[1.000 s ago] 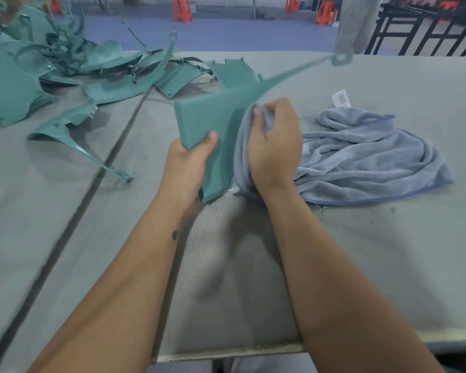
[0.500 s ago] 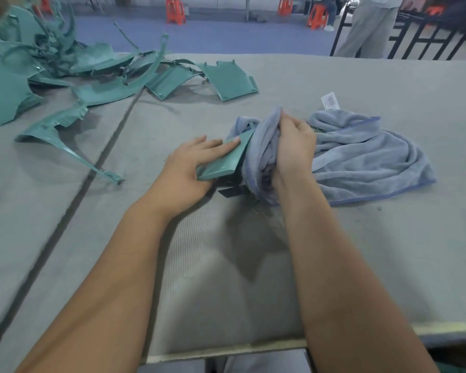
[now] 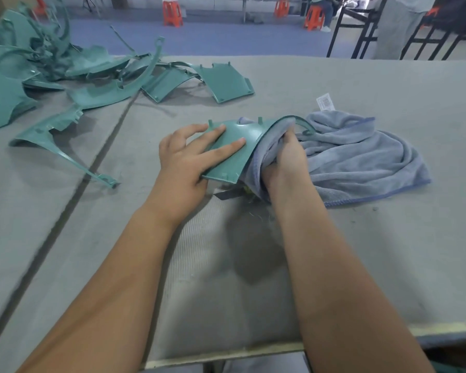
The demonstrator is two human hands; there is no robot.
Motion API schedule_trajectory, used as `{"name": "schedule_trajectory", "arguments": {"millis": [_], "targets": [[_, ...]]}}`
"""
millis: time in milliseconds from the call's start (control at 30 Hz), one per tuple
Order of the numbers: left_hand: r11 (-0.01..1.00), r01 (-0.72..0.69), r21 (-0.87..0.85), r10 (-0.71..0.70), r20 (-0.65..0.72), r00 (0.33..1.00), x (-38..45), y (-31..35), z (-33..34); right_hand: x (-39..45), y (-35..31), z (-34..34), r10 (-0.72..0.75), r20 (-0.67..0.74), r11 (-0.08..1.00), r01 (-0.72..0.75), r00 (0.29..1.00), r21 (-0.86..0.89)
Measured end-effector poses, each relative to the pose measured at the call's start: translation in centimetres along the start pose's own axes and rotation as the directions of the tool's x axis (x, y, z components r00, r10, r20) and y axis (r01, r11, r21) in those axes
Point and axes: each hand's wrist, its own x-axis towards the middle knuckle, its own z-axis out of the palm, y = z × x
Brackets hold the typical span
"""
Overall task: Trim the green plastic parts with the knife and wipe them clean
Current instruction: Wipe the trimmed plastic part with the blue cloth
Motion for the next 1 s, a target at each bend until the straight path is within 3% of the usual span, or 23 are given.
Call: {"name": "schedule_trajectory", "arguments": {"millis": [233,433,533,600,667,700,733,767,800,833,1000], "targets": [[1.000,0.029,-0.003,-0.029,0.009,1.000,-0.1,-0.5,0.1,0.1,1.1,0.7,-0.339,-0.021,0.933,0.333,0.940,-0.138],[0.976,0.137,0.169,-0.163,0.153,0.975,-0.5,-1.0,0.1,-0.4,1.3,0.9,-0.332,0.136,0.846,0.359,0.933,-0.395],[0.956,0.191,0.224,-0.210,0.066,0.975,-0.4,-1.0,0.5,0.0,1.8,0.9,-0.388,0.135,0.807,0.407,0.912,-0.427],[0.913,0.373,0.165,-0.368,-0.061,0.928,0.1,-0.5,0.8,0.4,1.8,1.0,-0.435,0.103,0.809,0.438,0.895,-0.393],[0.756,0.616,-0.222,-0.643,-0.072,0.763,0.7,-0.1,0.8,0.7,1.6,1.1,-0.453,0.022,0.831,0.431,0.891,-0.350],[0.566,0.656,-0.499,-0.747,0.026,0.665,1.0,0.0,0.6,0.7,1.4,1.1,-0.449,0.007,0.847,0.428,0.893,-0.317],[0.304,0.604,-0.737,-0.779,0.172,0.603,1.2,0.0,0.5,0.8,1.3,1.0,-0.446,0.008,0.855,0.428,0.895,-0.294],[0.042,0.517,-0.855,-0.740,0.321,0.591,1.4,0.0,0.3,0.8,1.3,0.9,-0.437,0.018,0.858,0.423,0.899,-0.293],[-0.139,0.435,-0.889,-0.684,0.404,0.607,1.6,0.1,0.3,0.8,1.4,1.0,-0.428,0.040,0.851,0.418,0.903,-0.319],[-0.203,0.386,-0.900,-0.668,0.416,0.617,1.6,0.1,0.4,0.9,1.7,1.0,-0.416,0.074,0.835,0.413,0.906,-0.365],[-0.087,0.279,-0.956,-0.810,0.231,0.539,1.4,-1.2,0.4,0.8,2.6,1.0,-0.305,0.224,0.734,0.378,0.926,-0.565]]}}
